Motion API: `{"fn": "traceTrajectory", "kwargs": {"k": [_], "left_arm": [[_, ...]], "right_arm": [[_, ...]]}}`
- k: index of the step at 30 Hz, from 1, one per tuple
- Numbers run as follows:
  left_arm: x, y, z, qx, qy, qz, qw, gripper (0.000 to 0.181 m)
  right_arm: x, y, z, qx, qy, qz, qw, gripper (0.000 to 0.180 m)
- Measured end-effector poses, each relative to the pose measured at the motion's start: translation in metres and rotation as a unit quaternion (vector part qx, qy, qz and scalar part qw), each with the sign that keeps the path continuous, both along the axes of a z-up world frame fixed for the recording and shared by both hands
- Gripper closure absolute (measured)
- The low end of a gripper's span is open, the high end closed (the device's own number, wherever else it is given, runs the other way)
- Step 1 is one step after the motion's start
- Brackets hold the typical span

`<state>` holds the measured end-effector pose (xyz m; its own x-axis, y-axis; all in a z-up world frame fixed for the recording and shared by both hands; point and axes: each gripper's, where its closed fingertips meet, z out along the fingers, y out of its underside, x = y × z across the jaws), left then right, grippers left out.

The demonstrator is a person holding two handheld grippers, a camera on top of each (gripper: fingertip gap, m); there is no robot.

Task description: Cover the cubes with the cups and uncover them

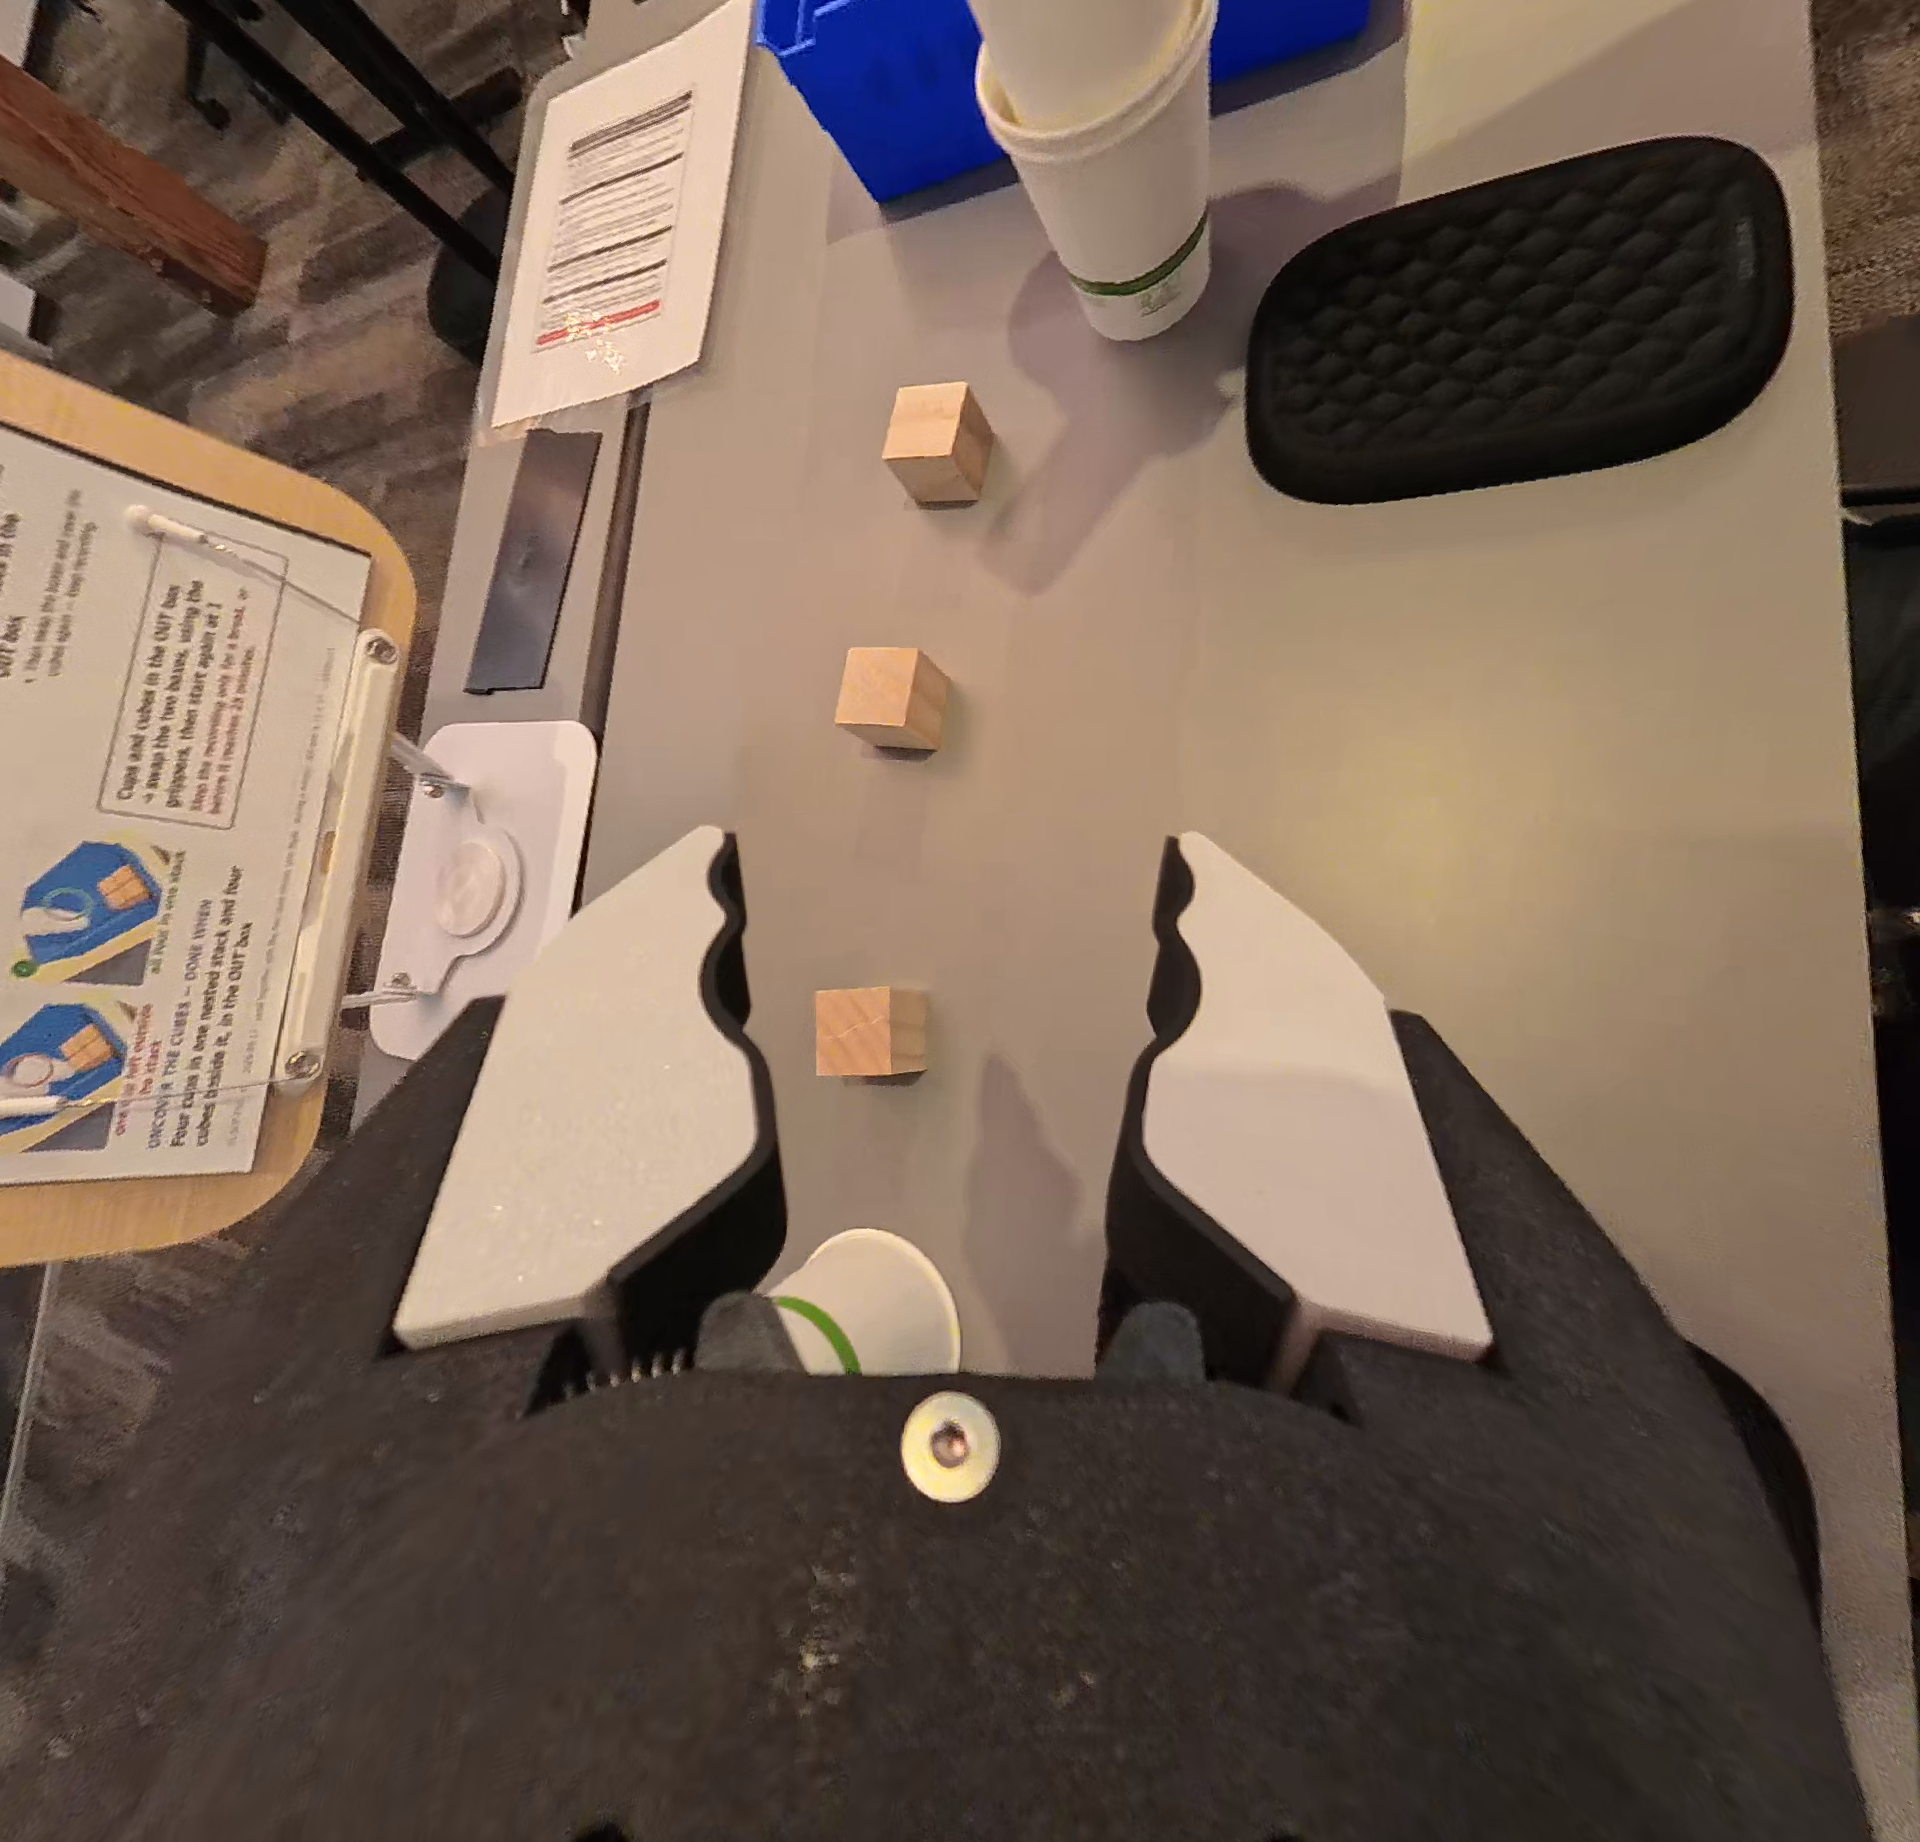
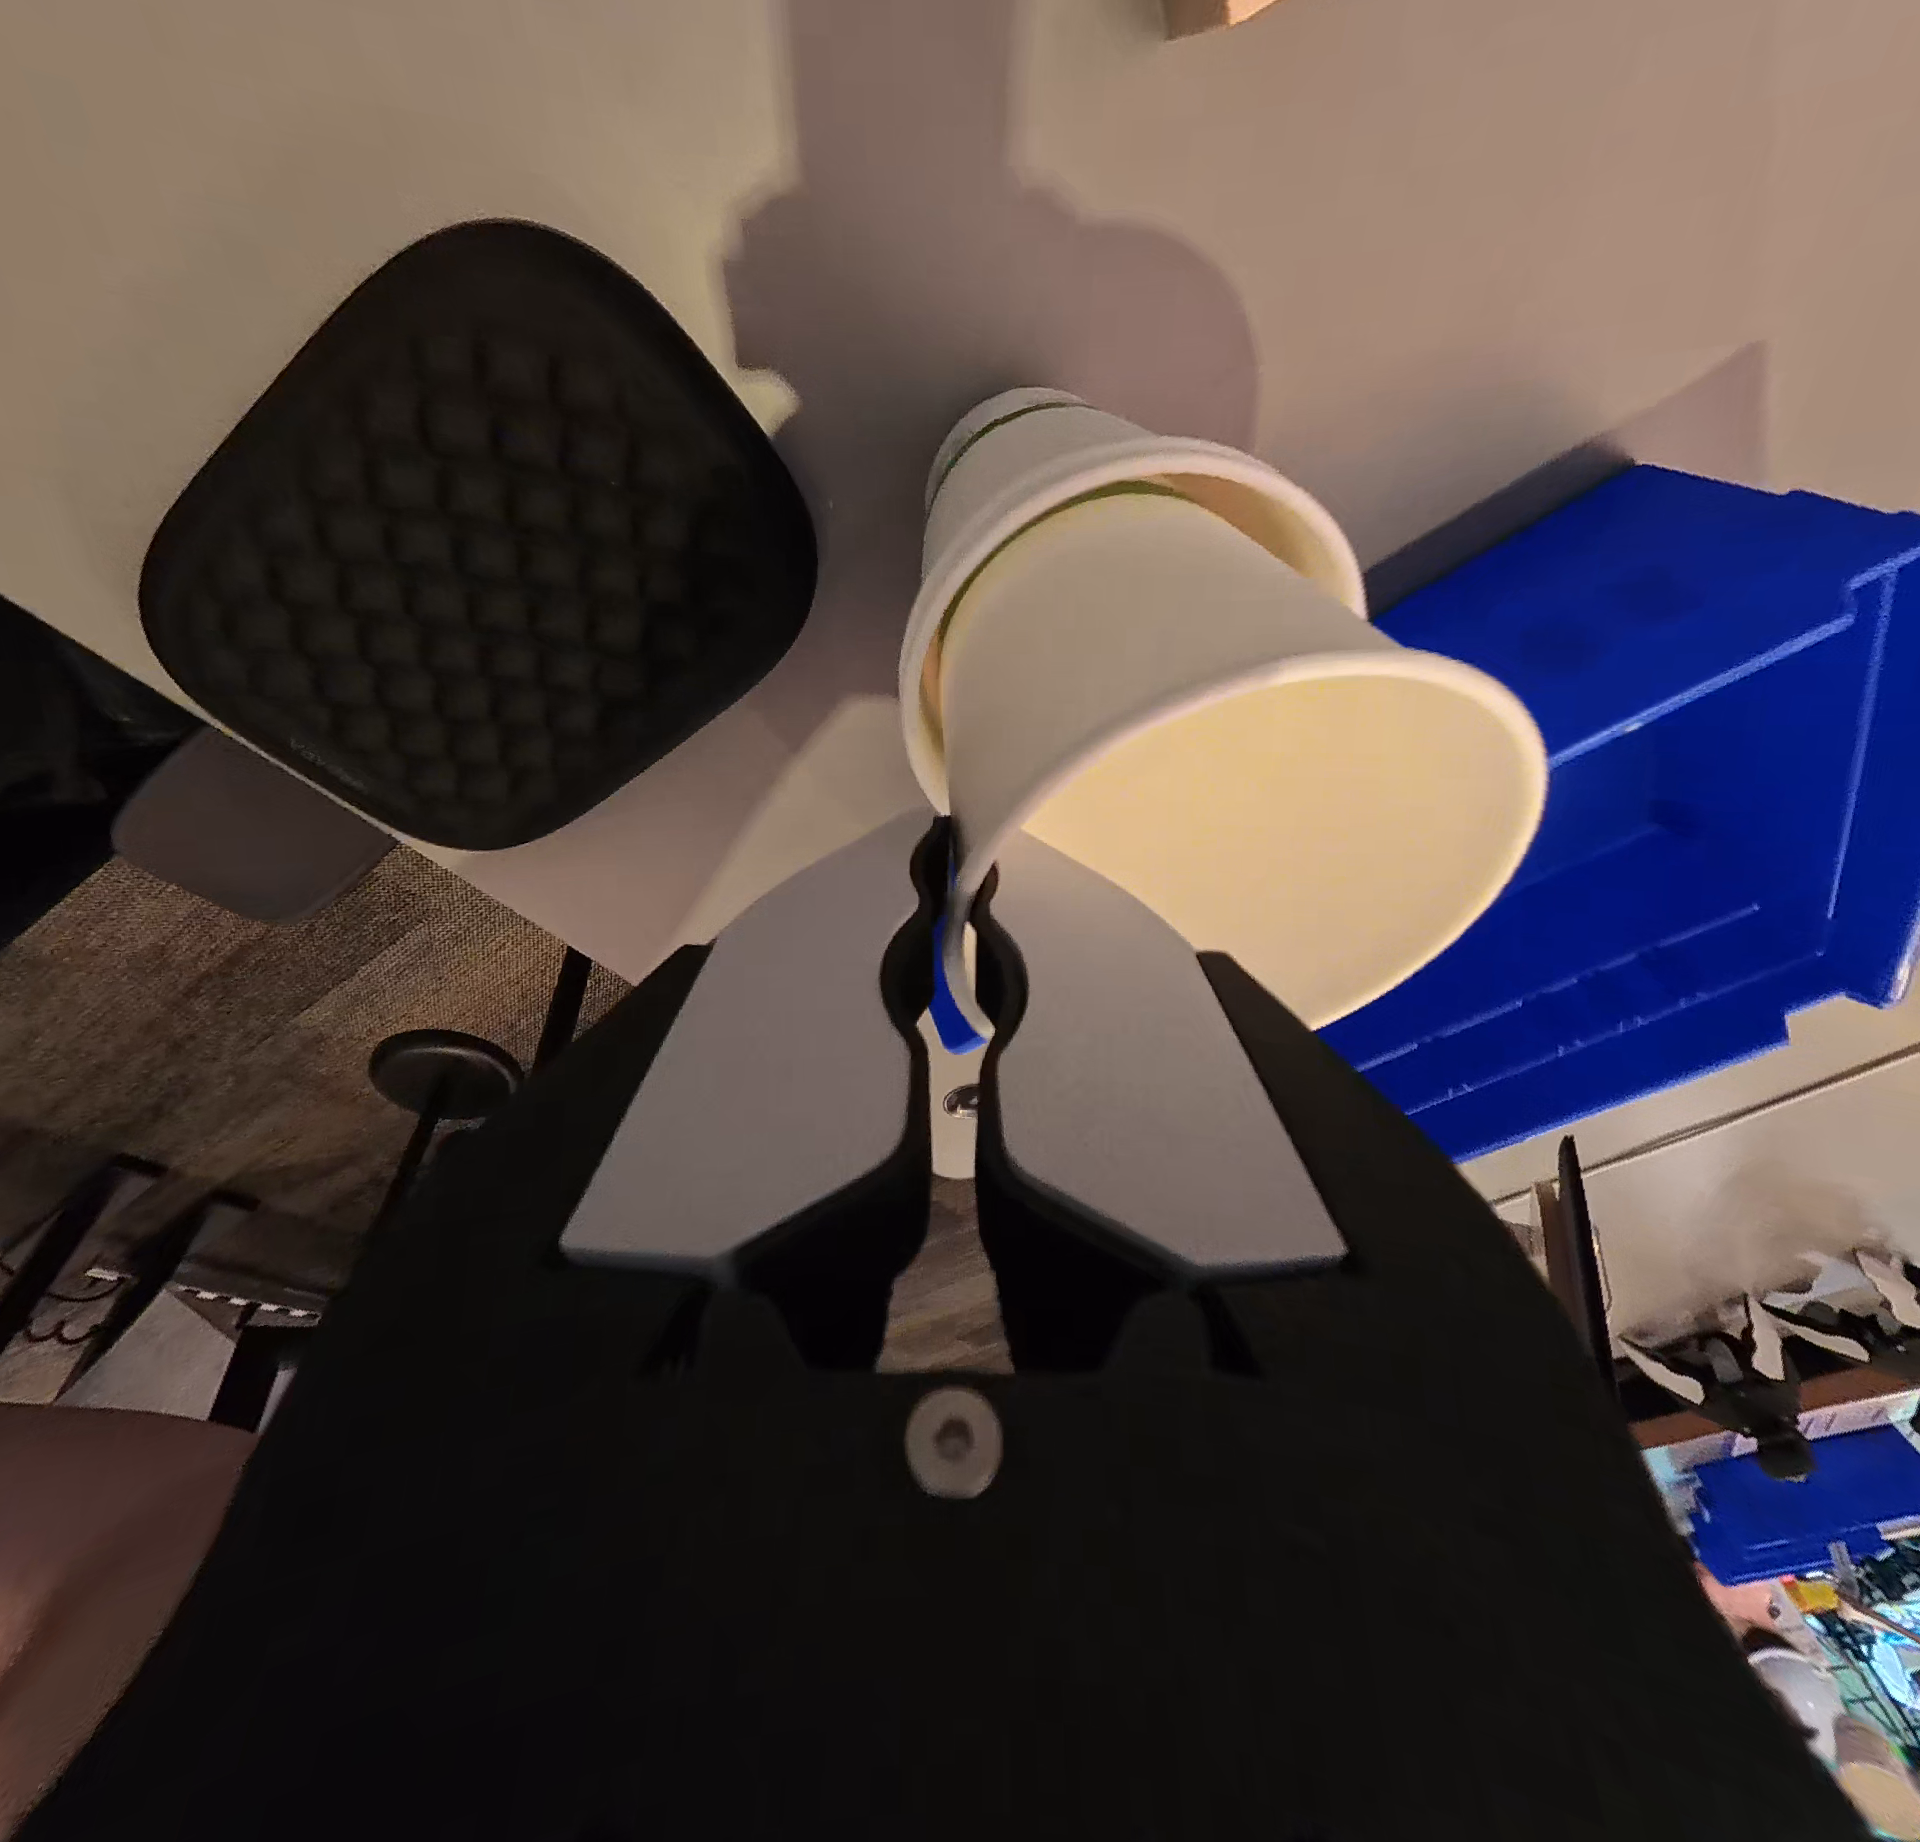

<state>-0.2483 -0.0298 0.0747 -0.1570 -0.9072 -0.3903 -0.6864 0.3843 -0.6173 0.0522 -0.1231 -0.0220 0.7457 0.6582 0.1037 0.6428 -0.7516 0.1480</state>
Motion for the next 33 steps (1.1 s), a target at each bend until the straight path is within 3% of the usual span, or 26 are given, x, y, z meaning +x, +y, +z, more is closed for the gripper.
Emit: {"fn": "traceTrajectory", "kwargs": {"k": [10,16,22,28,33], "left_arm": [[-0.058,0.072,-0.008,-0.017,0.005,0.118,0.993,0.103],[-0.113,0.125,-0.050,-0.044,0.067,0.211,0.974,0.092],[-0.144,0.153,-0.087,-0.073,0.097,0.267,0.956,0.086],[-0.157,0.170,-0.106,-0.060,0.131,0.280,0.949,0.084],[-0.159,0.175,-0.116,-0.050,0.181,0.273,0.943,0.081]], "right_arm": [[-0.001,0.006,-0.011,0.023,0.015,0.012,1.000,0.172],[-0.001,0.009,0.005,0.067,0.020,0.018,0.997,0.164],[-0.007,0.007,0.034,0.136,0.037,0.026,0.990,0.153],[-0.029,0.006,0.063,0.247,0.093,0.033,0.964,0.150],[-0.064,0.000,0.084,0.341,0.177,0.039,0.922,0.149]]}}
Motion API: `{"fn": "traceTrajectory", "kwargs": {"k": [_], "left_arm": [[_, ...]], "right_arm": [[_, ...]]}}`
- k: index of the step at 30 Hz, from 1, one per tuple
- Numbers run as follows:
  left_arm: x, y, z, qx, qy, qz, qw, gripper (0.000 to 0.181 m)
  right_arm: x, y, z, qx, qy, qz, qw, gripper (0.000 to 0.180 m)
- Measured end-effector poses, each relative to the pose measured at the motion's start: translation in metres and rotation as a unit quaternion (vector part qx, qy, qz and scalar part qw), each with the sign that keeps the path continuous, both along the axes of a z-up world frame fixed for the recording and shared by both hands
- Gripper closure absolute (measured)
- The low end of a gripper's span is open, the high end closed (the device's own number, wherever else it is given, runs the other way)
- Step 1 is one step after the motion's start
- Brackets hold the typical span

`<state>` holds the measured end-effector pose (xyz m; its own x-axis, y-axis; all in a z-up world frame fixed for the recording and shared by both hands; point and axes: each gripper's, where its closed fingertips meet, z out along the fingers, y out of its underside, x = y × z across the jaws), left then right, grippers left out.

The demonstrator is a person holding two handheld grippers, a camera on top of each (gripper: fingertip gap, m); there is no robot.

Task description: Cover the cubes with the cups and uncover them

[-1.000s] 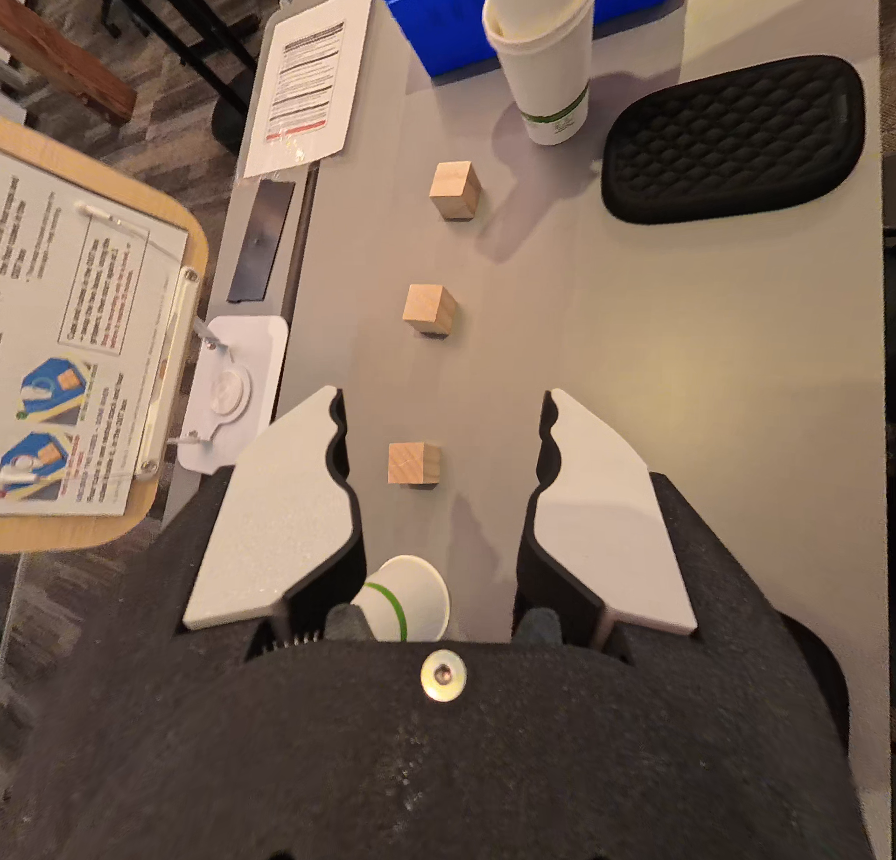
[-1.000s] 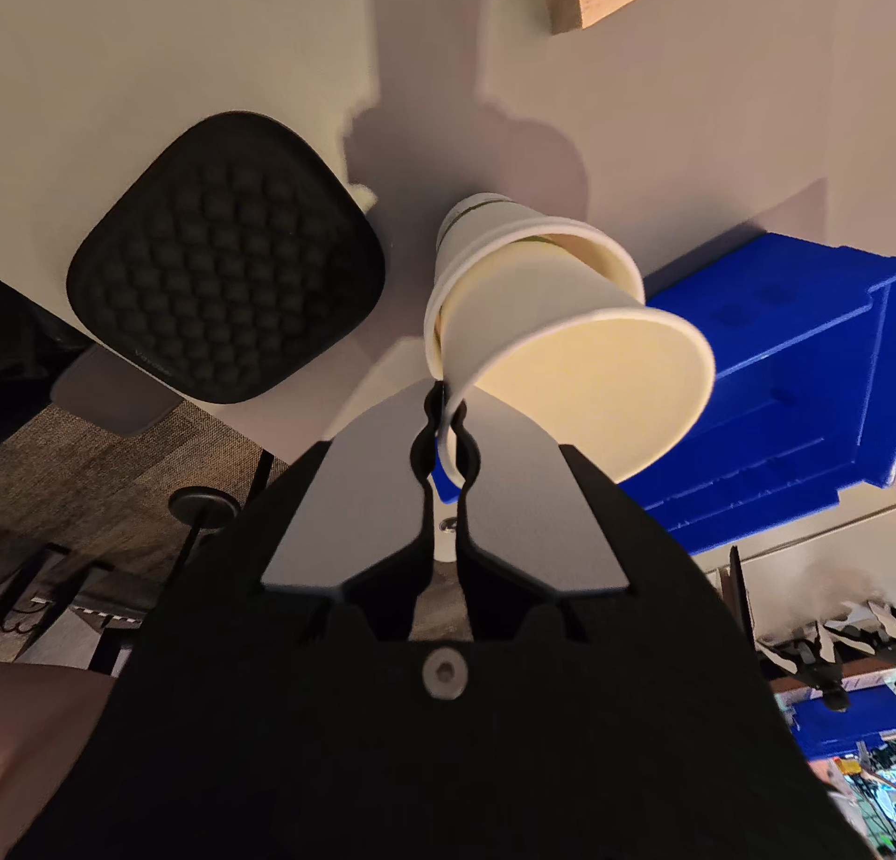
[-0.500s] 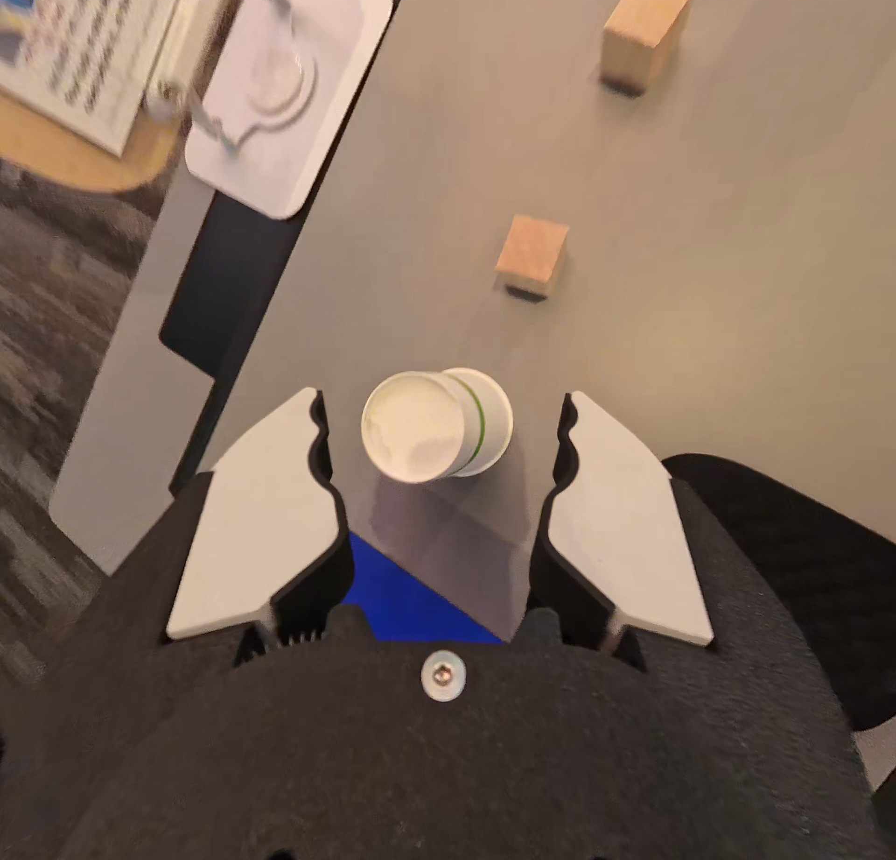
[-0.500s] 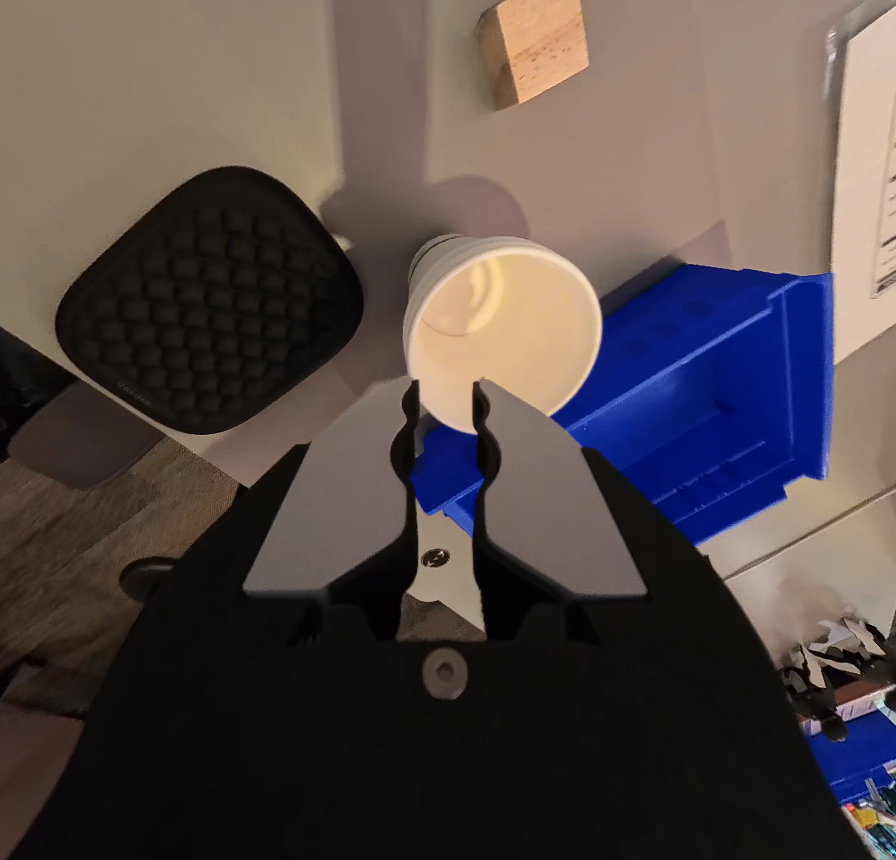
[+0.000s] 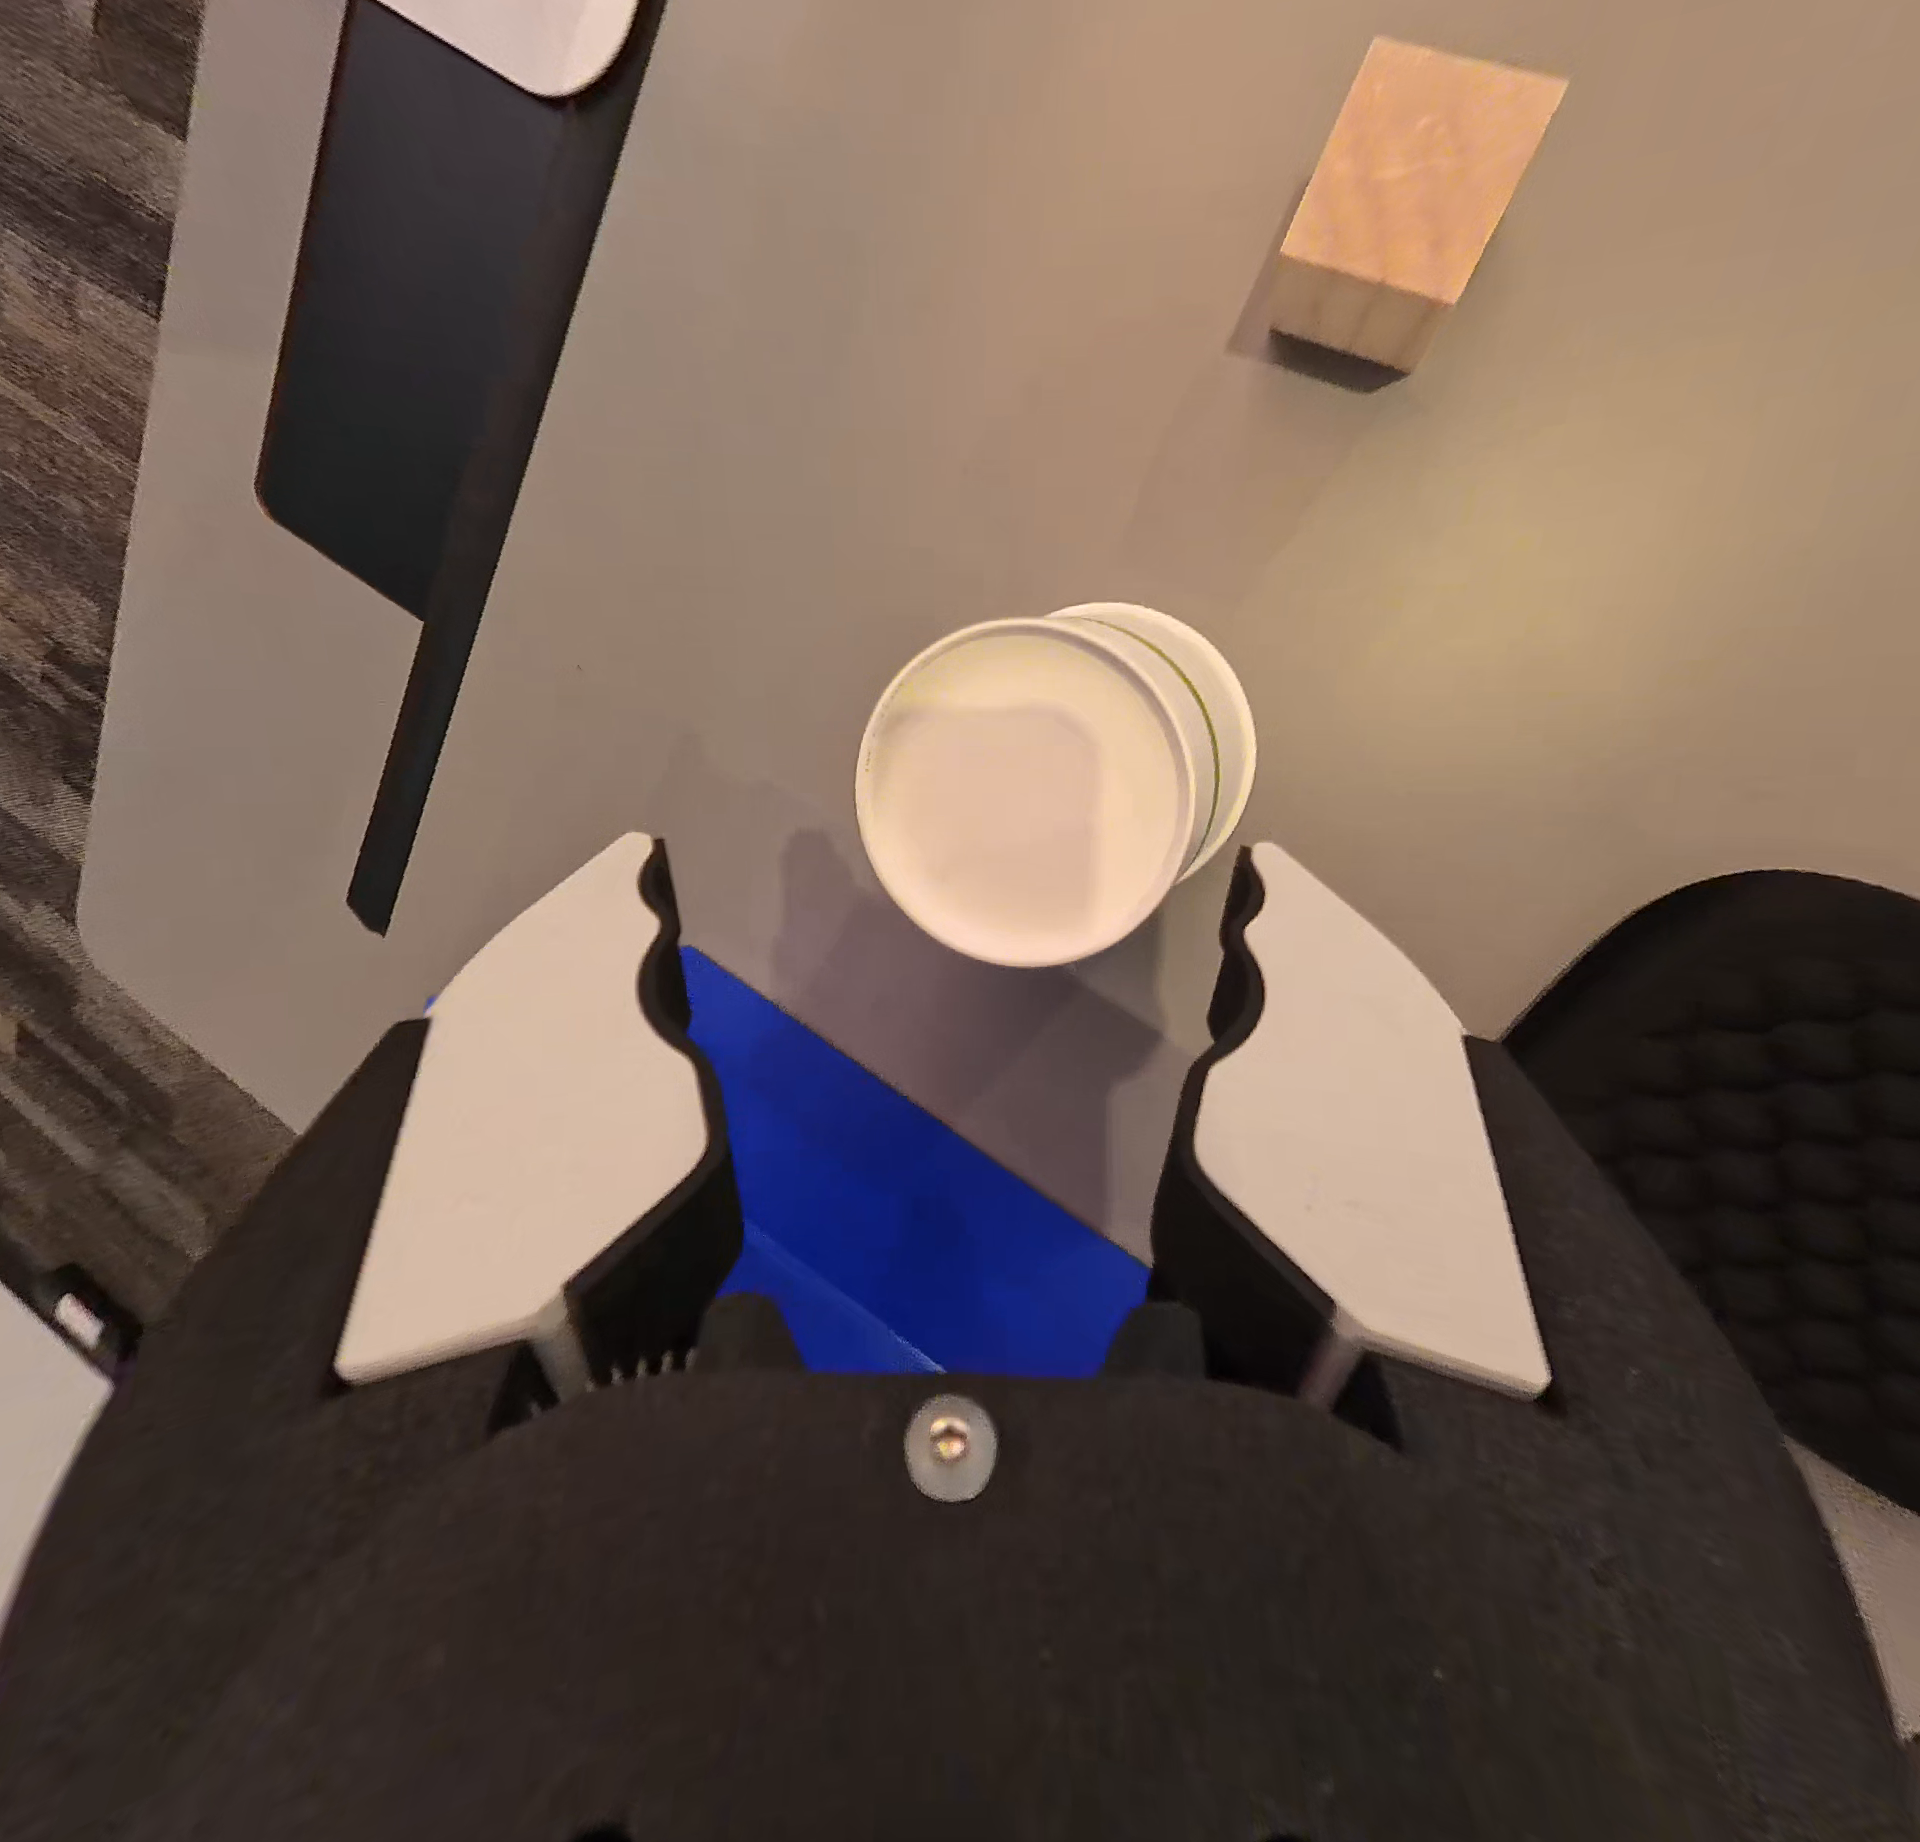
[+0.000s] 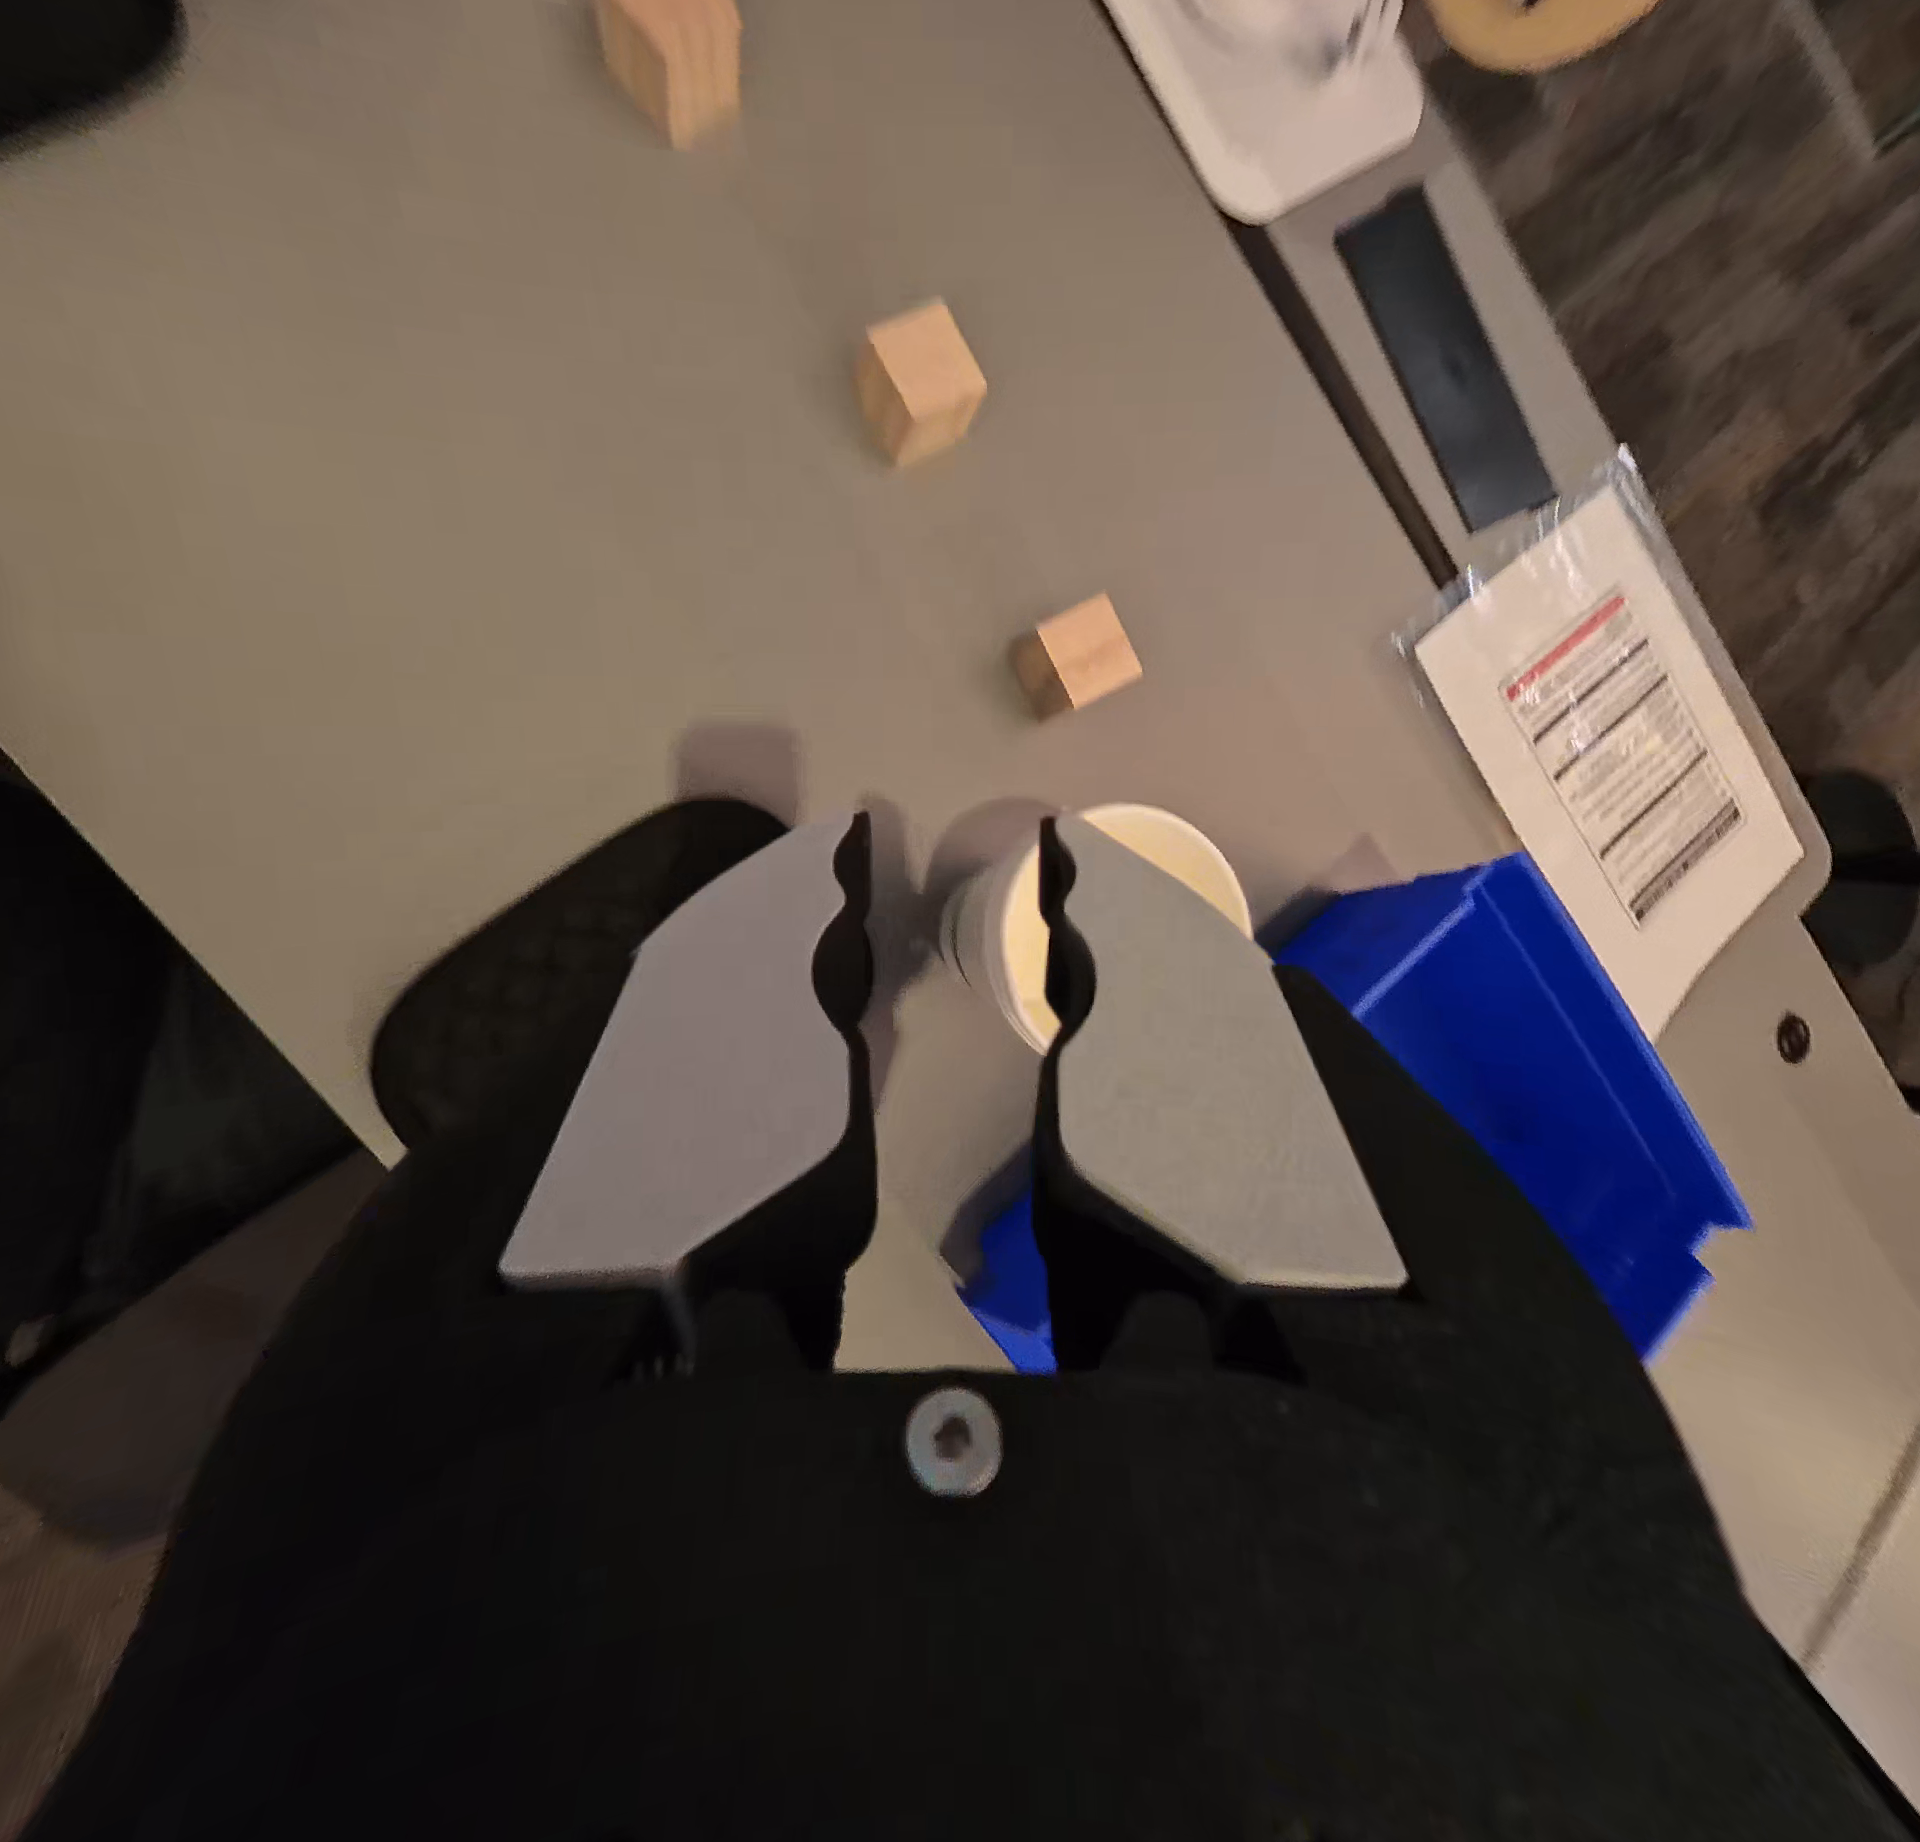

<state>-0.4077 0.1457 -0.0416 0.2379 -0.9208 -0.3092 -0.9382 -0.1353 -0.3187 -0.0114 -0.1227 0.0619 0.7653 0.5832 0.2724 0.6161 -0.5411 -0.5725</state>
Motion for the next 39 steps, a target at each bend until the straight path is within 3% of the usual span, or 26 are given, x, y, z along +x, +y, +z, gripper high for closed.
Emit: {"fn": "traceTrajectory", "kwargs": {"k": [6,21,33,39], "left_arm": [[0.008,-0.002,-0.003,-0.005,0.029,-0.017,0.999,0.079],[0.014,-0.005,-0.019,-0.024,0.073,-0.029,0.997,0.079],[0.011,-0.006,-0.039,-0.053,0.089,-0.023,0.994,0.100],[0.011,-0.007,-0.039,-0.056,0.089,-0.025,0.994,0.101]], "right_arm": [[-0.032,-0.017,0.009,0.050,0.069,0.025,0.996,0.148],[-0.029,-0.031,0.001,0.049,0.068,0.027,0.996,0.147],[-0.026,-0.038,-0.003,0.043,0.064,0.030,0.997,0.148],[-0.027,-0.037,-0.007,0.036,0.060,0.035,0.997,0.148]]}}
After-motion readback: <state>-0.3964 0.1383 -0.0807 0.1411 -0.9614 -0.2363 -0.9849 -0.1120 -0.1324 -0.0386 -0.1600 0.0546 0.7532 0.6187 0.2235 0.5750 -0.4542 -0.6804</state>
